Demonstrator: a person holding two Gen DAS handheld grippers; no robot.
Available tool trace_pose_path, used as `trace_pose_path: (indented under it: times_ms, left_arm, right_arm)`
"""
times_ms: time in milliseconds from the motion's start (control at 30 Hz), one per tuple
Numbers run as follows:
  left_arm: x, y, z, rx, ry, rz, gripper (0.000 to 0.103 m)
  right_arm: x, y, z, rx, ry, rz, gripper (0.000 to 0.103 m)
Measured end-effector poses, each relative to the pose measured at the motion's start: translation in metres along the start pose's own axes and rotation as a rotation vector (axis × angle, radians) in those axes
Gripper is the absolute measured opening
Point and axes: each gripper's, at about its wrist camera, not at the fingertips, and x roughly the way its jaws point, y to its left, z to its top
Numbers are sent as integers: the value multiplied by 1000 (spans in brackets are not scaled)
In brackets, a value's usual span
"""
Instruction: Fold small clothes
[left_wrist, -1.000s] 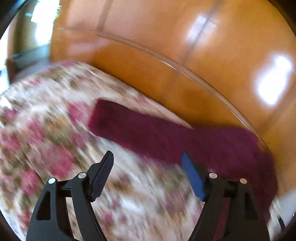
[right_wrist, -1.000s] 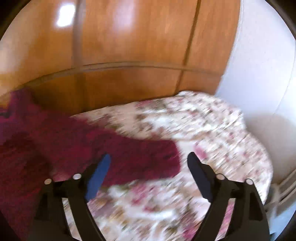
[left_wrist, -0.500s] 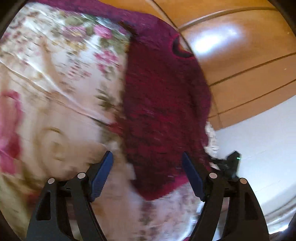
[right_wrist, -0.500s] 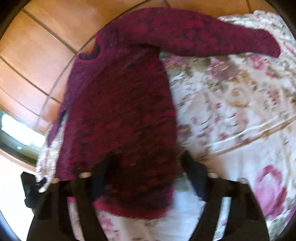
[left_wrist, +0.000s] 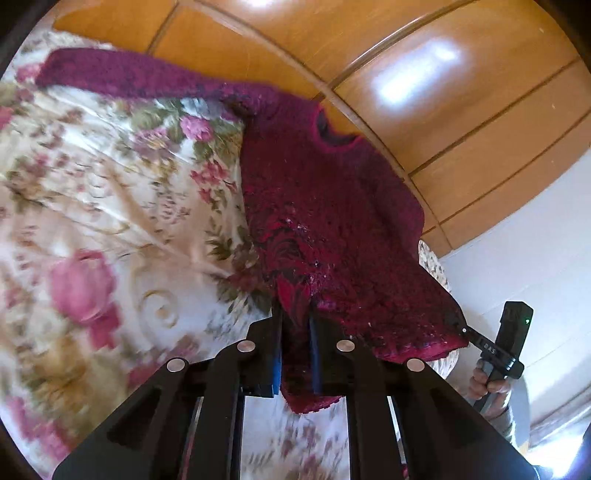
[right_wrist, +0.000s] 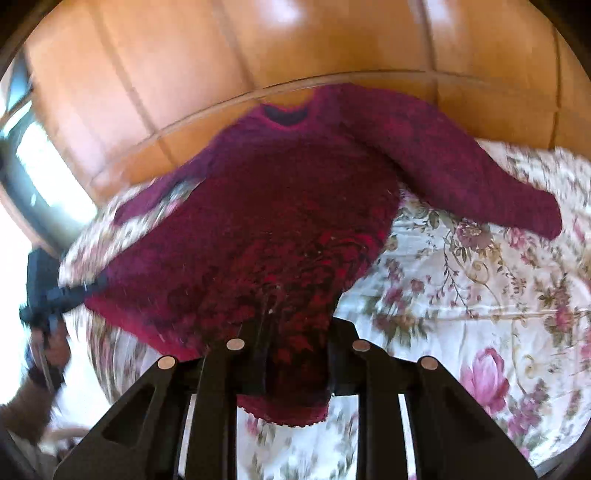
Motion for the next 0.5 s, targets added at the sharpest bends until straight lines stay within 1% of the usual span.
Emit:
trace_pose_path:
  times_ms: [67, 100, 167, 200, 233, 300, 333, 400, 433, 467, 500]
  left_arm:
    - [-17, -1, -15, 20, 10, 17, 10]
    - [-21, -1, -25, 31, 16, 37, 10]
    - [-27, 5, -52, 9, 47, 43, 10]
    - [-28, 7, -62, 1, 61, 53, 10]
    - [-30, 9, -70, -6, 73, 70, 10]
    - [-29, 14, -83, -24, 95, 55, 11]
    - [-30, 14, -86, -24, 91, 62, 15]
    - [-32, 15, -83, -28, 67, 62, 20]
    - [-32, 17, -78, -32, 60, 61, 32]
    - [-34, 21, -72, -48, 41, 72, 39]
    - [-38, 26, -66, -69, 12, 86, 50]
  right_arm:
    - [-4, 8, -28, -13, 43, 9, 20]
    - [-1, 10, -36, -12, 65, 14, 20]
    - [3, 10, -68, -2, 124, 7, 20]
    - [6, 7, -80, 25, 150, 5, 19]
    - [8, 3, -90, 56, 169, 8, 19]
    - [12, -6, -100, 89, 191, 5, 19]
    - [13, -10, -100, 100, 189, -4, 21]
    - [10, -16, -94, 117, 186, -22, 37]
    - [6, -16, -88, 114, 157, -47, 42]
    - [0, -16, -80, 104, 125, -73, 52]
    - [-8, -14, -73, 103, 93, -86, 63]
